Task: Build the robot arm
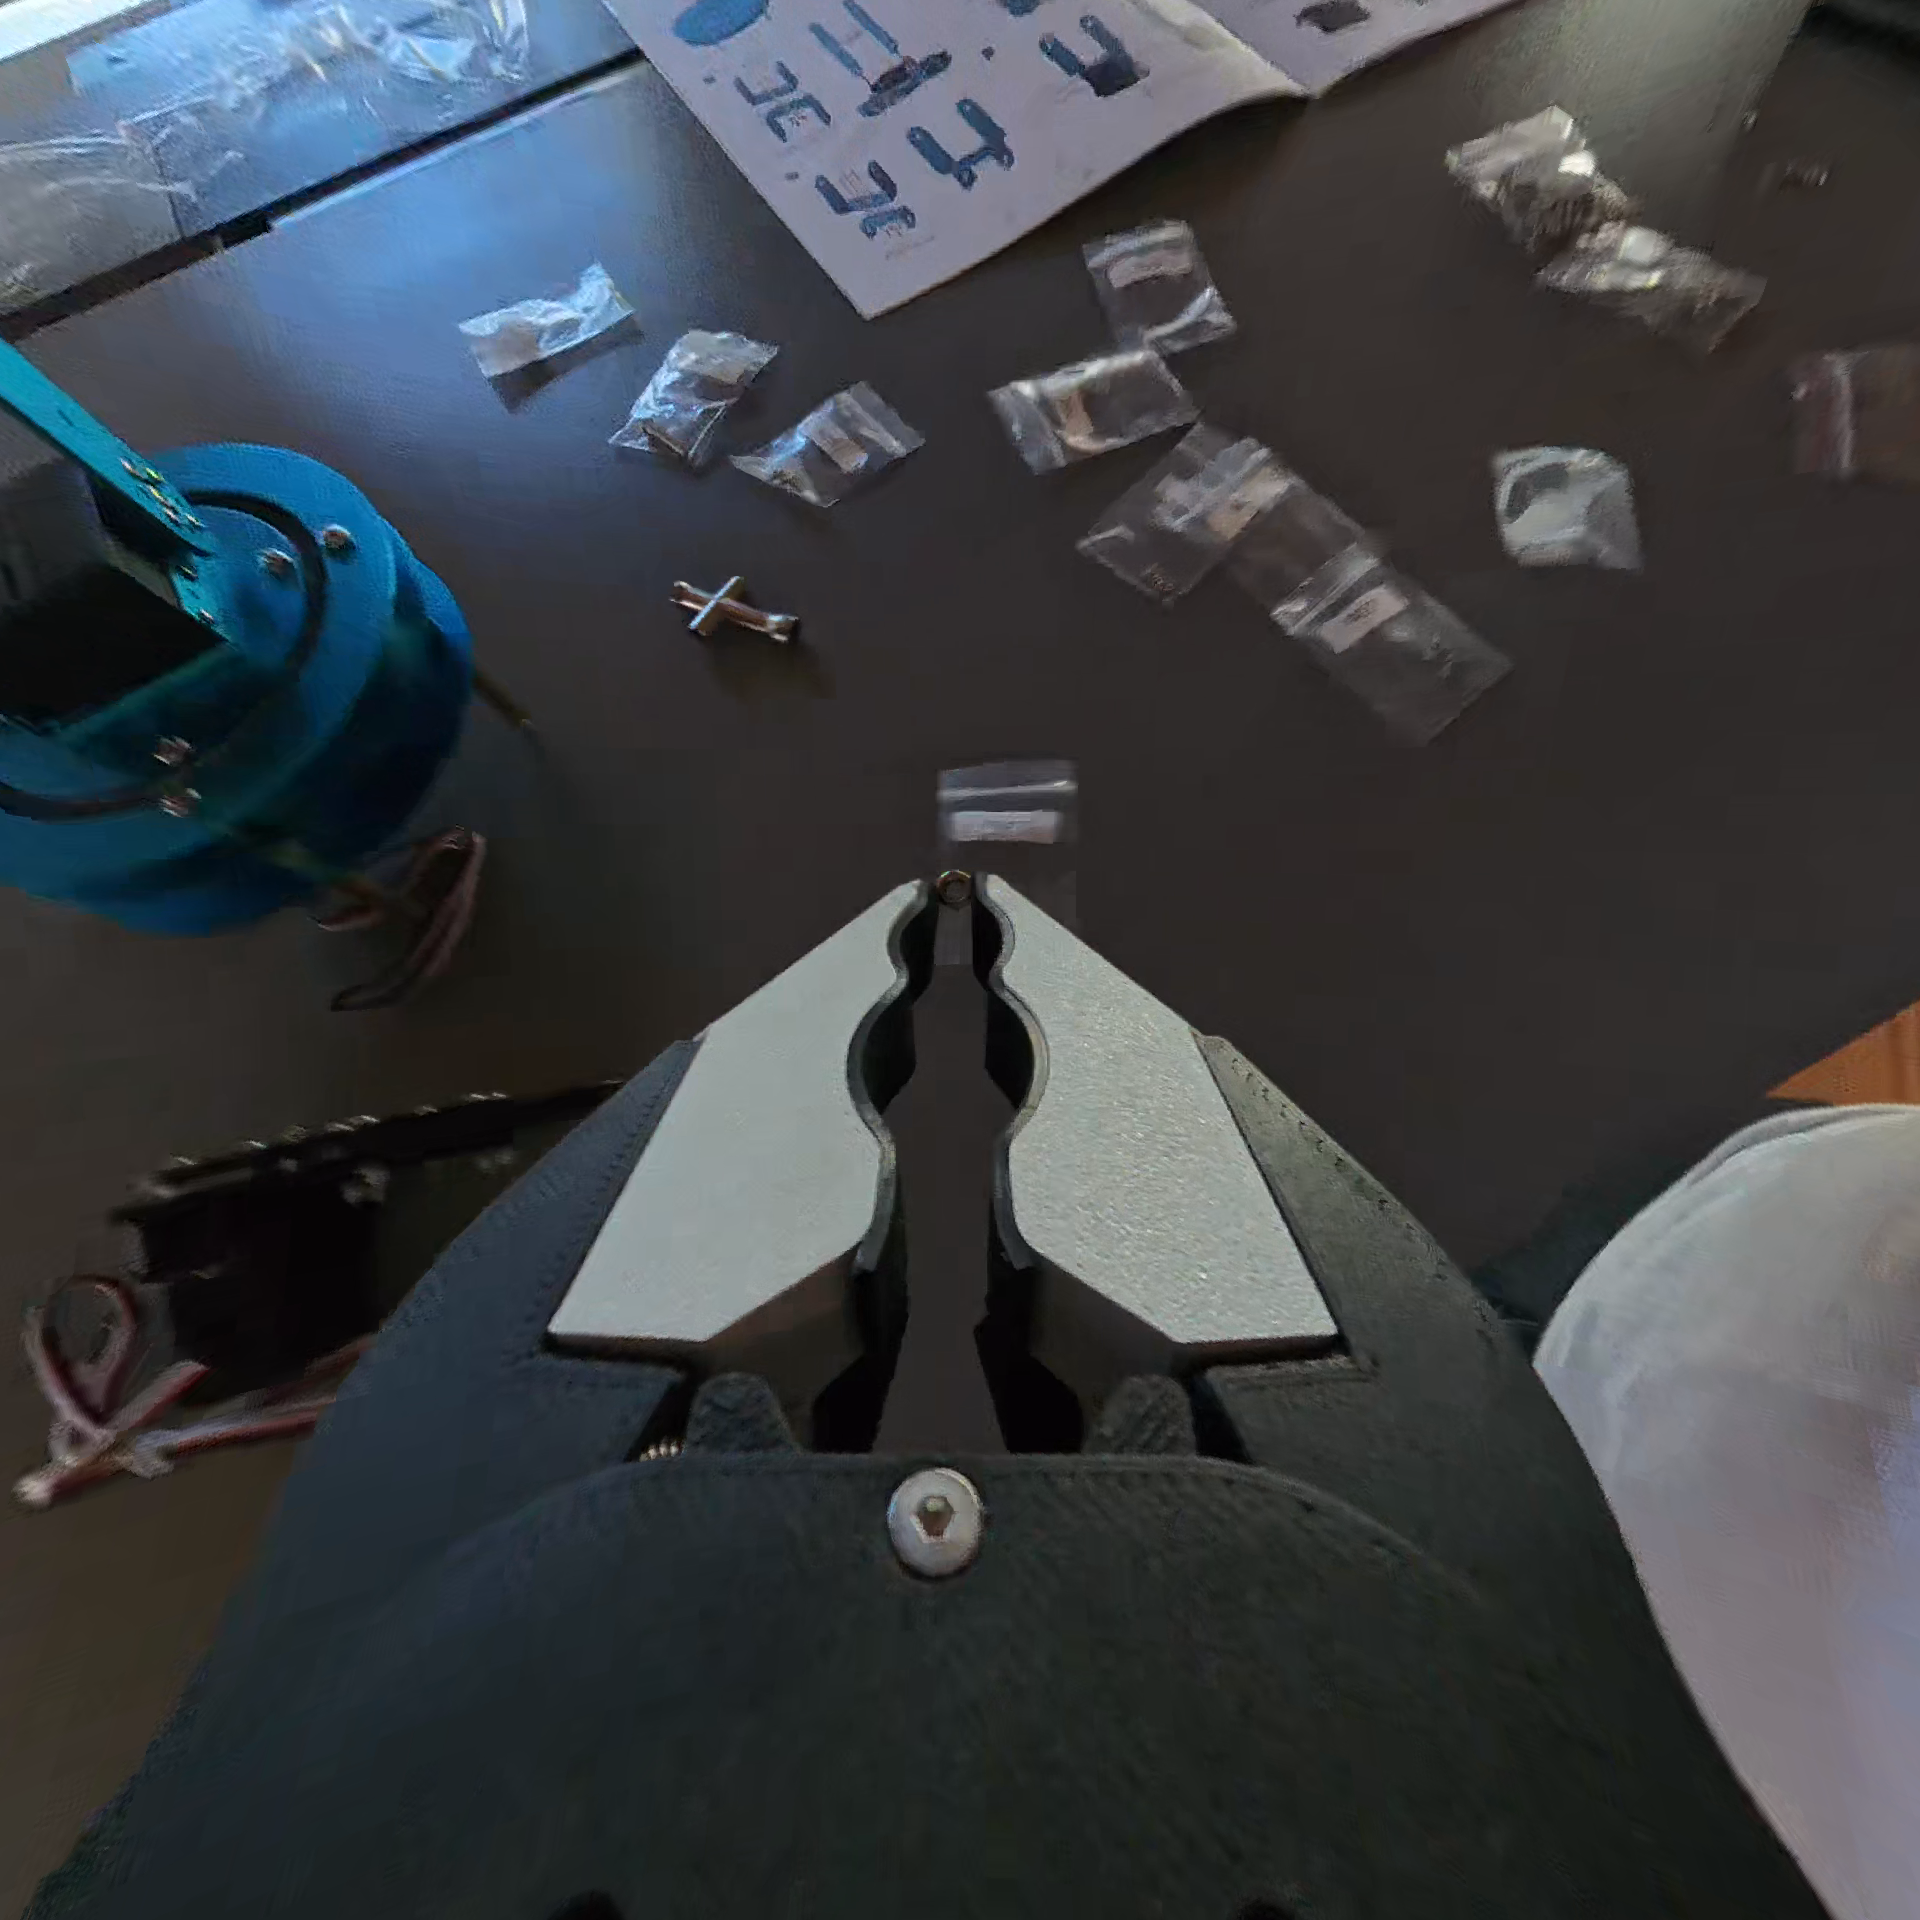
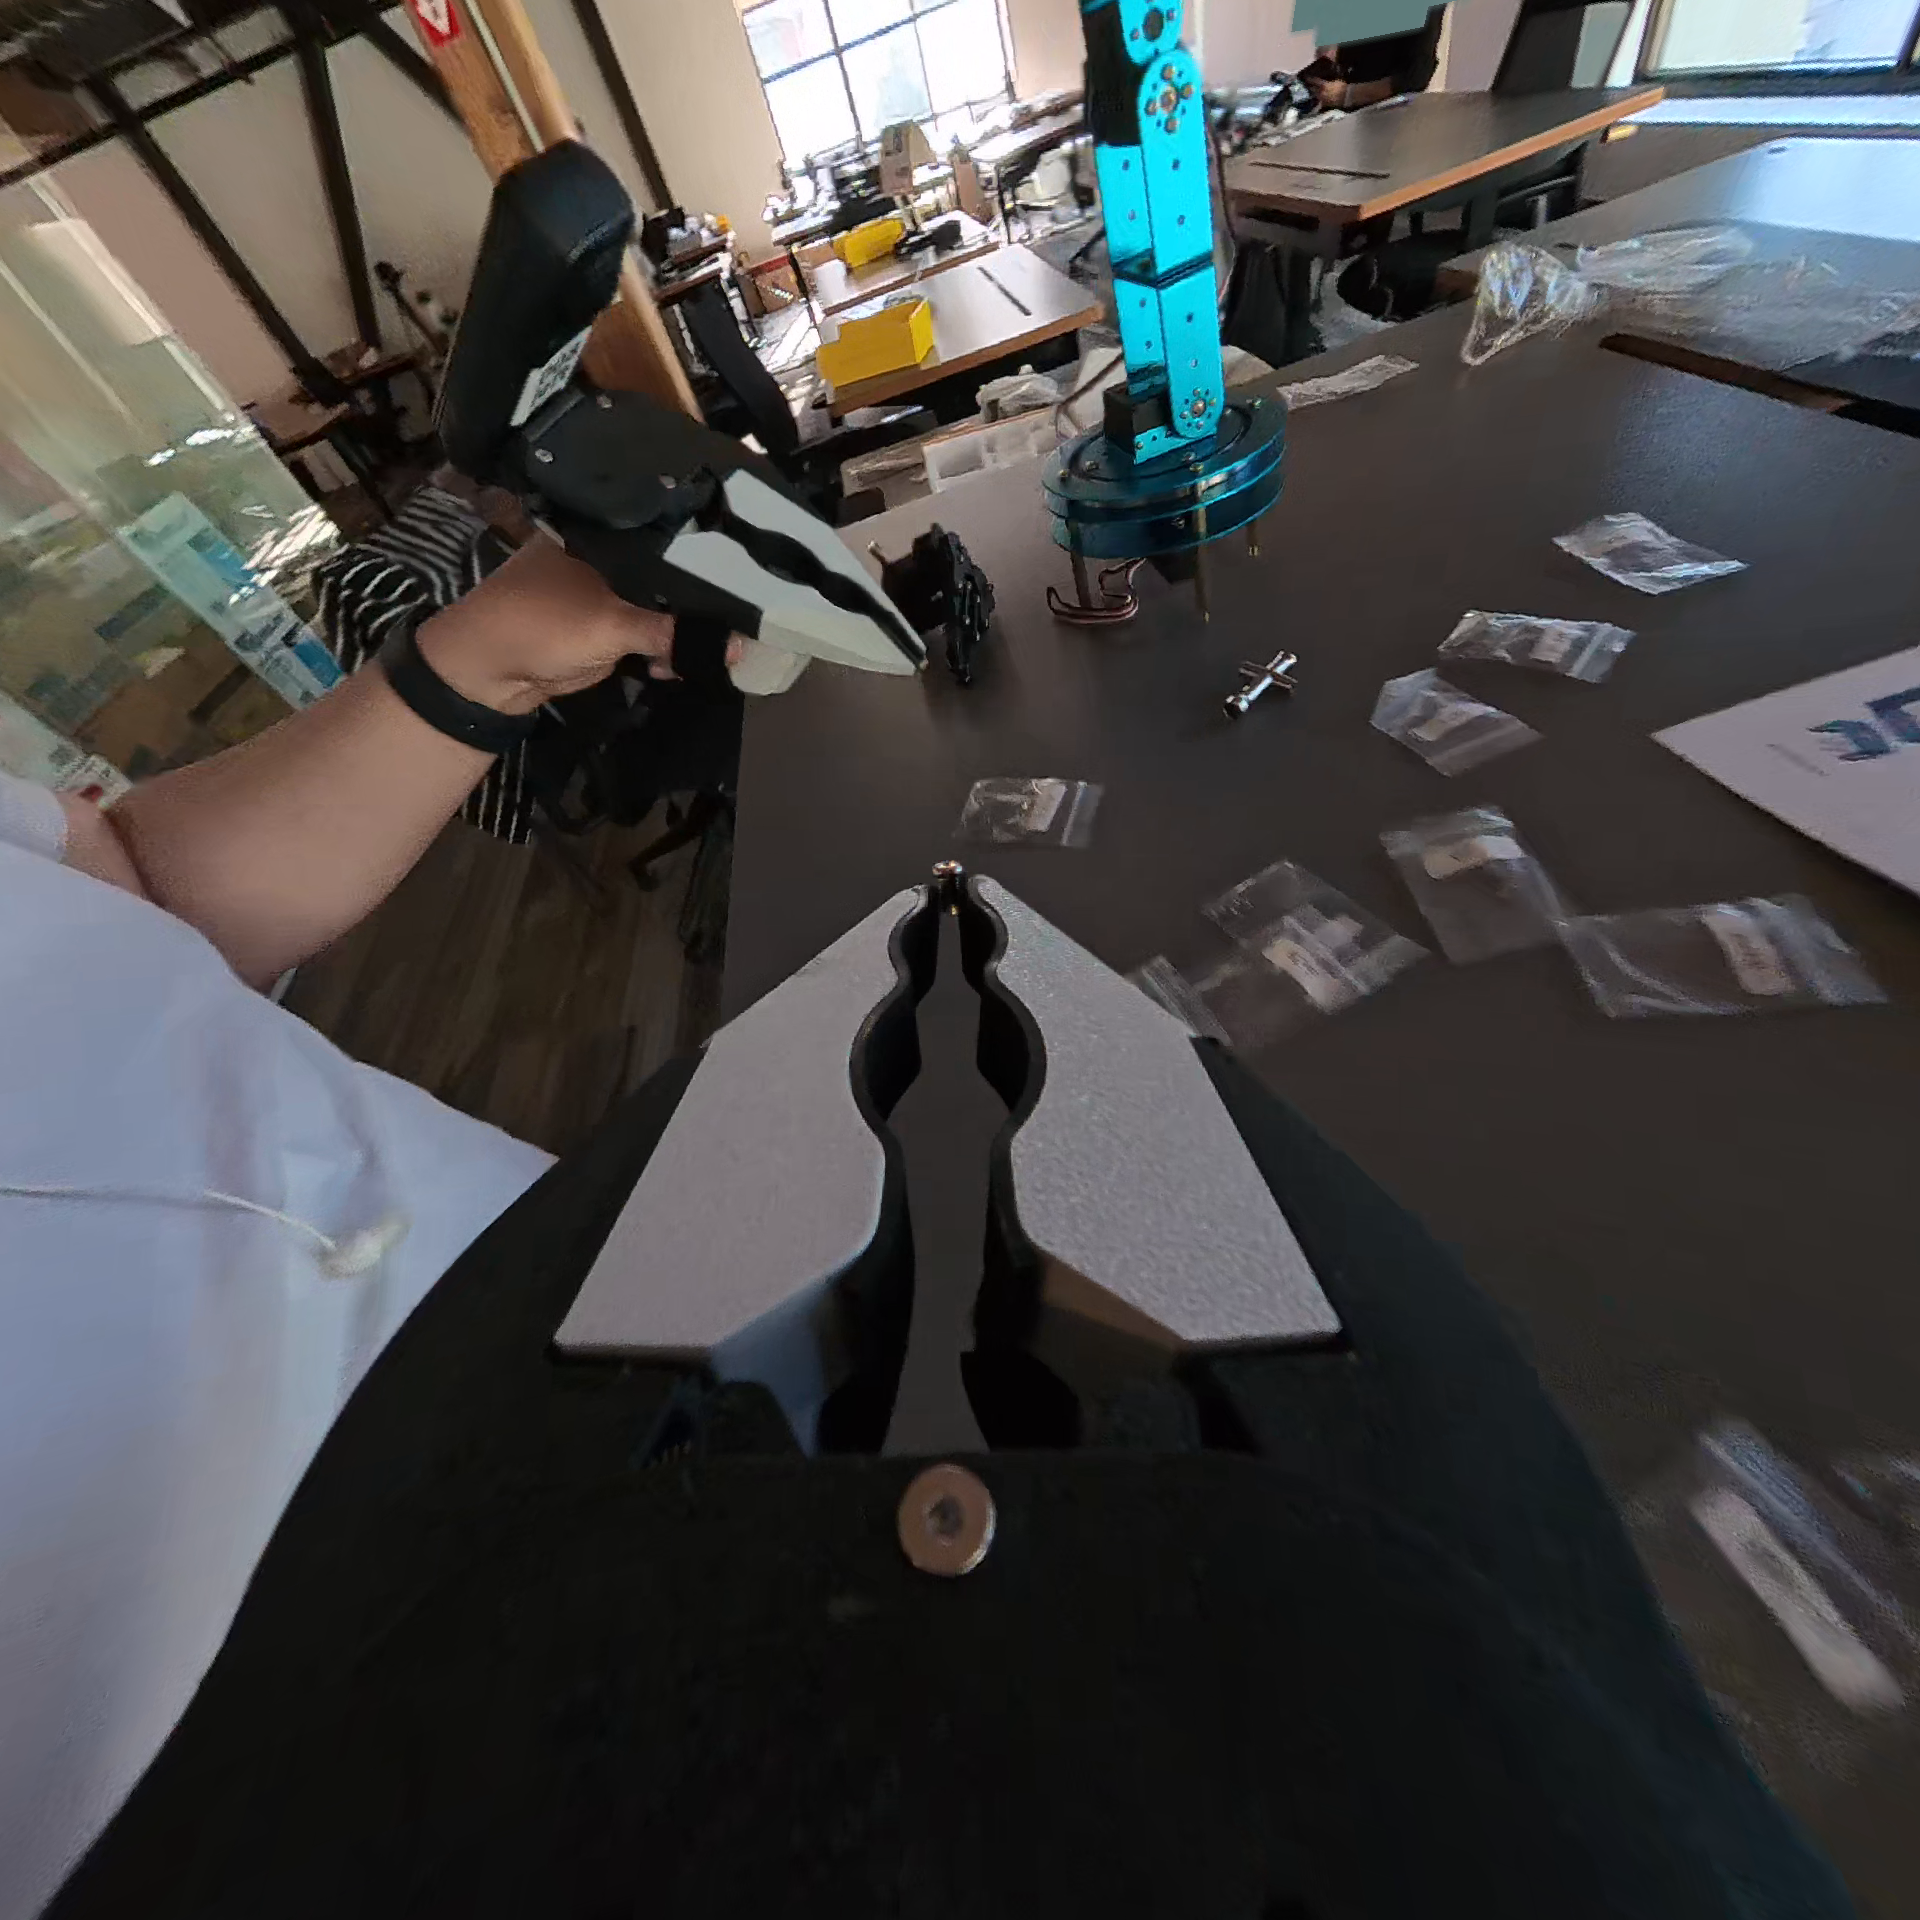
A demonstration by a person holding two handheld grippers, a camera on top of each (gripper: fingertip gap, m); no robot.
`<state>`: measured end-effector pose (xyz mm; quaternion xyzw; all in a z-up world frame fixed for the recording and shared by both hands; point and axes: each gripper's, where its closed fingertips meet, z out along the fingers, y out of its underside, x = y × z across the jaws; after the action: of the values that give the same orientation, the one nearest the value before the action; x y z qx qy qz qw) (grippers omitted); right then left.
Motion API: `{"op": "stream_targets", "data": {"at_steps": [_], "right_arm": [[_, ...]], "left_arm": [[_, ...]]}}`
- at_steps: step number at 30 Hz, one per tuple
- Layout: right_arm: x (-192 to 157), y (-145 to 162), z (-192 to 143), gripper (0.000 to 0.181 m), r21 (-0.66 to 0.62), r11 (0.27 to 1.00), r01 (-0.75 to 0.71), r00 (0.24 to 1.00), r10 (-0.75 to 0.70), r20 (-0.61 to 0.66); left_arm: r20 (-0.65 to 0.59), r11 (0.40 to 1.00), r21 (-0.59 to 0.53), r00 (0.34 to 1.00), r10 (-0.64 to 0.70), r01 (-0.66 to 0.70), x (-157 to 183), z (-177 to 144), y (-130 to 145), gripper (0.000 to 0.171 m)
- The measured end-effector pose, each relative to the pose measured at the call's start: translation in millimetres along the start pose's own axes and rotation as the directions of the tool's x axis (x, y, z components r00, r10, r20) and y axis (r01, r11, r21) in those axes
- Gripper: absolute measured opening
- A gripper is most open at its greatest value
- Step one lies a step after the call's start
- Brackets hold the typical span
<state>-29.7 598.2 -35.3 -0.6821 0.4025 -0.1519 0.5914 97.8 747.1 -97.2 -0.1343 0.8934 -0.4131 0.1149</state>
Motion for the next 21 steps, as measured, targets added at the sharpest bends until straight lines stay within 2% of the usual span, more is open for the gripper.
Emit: {"op": "stream_targets", "data": {"at_steps": [3,5,9,13,17,21], "right_arm": [[-16.3,-2.7,60.6,0.003,0.03,0.996,-0.08,0.997,0.08,-0.009],[-18.9,-2.1,94.6,0.003,0.02,0.996,-0.09,0.995,0.091,-0.034],[-2.7,0.3,138.8,0.003,-0.003,0.995,-0.098,0.985,0.097,-0.145],[8.2,5.7,157.1,0.003,-0.018,0.991,-0.133,0.982,0.129,-0.135],[24.0,4.4,159.1,0.003,-0.015,0.993,-0.118,0.985,0.115,-0.126],[34.8,-8.8,165.0,0.003,0.04,0.997,-0.06,0.991,0.065,-0.119]], "left_arm": [[-0.09,0.988,-0.087,0.989,0.118,-0.126,-25.6,15.1,14.4,0.005],[-0.165,0.979,-0.123,0.976,0.145,-0.166,-31.0,28.8,23.7,0.005],[-0.261,0.965,-0.15,0.95,0.17,-0.214,-33.1,47.0,37.8,0.006],[-0.295,0.958,-0.15,0.936,0.191,-0.243,-32.8,54.3,43.8,0.006],[-0.307,0.971,-0.129,0.939,0.156,-0.203,-33.5,53.2,39.8,0.006],[-0.271,0.996,-0.051,0.961,0.052,-0.068,-46.0,30.3,24.3,0.025]]}}
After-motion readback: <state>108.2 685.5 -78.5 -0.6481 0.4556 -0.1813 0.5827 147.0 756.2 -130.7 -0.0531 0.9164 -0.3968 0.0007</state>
